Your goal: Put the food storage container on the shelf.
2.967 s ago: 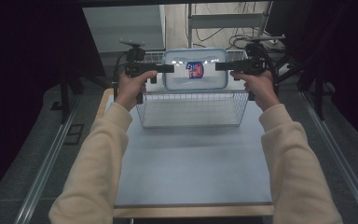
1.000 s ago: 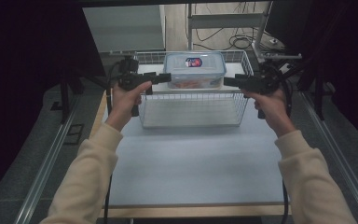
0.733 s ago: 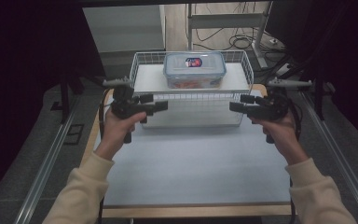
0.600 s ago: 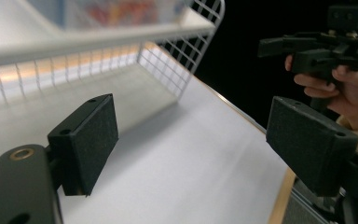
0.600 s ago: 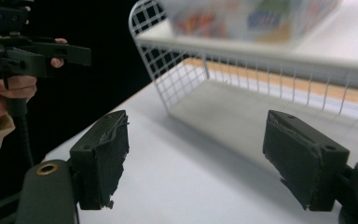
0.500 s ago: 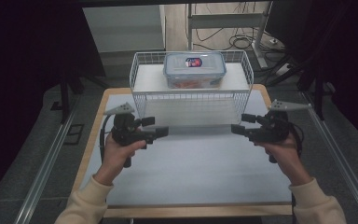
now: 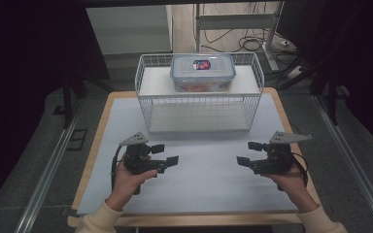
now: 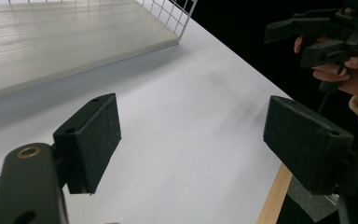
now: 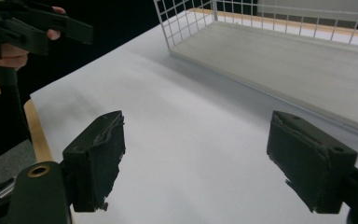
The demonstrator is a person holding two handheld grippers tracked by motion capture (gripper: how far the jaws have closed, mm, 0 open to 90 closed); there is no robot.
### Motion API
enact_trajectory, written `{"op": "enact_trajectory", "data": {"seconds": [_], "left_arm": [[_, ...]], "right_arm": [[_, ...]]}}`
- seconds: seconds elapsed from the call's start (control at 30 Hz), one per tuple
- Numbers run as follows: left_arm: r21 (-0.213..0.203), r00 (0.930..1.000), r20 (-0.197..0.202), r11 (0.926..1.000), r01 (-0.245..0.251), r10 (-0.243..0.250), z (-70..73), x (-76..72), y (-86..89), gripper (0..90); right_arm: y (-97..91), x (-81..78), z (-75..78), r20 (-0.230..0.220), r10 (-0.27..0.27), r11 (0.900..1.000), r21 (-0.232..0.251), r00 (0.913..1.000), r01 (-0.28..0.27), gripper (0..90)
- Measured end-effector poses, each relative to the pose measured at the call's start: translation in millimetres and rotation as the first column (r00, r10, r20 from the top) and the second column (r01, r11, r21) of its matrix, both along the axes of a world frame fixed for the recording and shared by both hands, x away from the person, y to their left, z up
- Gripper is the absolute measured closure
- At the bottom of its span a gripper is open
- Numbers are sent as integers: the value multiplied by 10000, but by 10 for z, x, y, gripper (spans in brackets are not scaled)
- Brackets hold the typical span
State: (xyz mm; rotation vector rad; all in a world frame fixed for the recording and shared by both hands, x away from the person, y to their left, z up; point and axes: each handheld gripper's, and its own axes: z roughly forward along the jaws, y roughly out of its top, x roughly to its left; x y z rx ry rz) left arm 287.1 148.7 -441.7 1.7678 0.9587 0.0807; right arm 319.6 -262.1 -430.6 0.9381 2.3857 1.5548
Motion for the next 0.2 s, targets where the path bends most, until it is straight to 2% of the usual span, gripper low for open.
{"op": "enact_trajectory", "data": {"seconds": [0.1, 0.2], "left_arm": [[-190, 9998, -195, 9998, -25, 21, -36, 13, 29, 181], [-120, 9995, -261, 9998, -173, 170, -93, 20, 50, 181]], "right_arm": [[-13, -10, -20, 214, -58, 10000, -14, 9998, 58, 167], [-27, -16, -123, 506, -344, 9986, -392, 9981, 364, 132]]}}
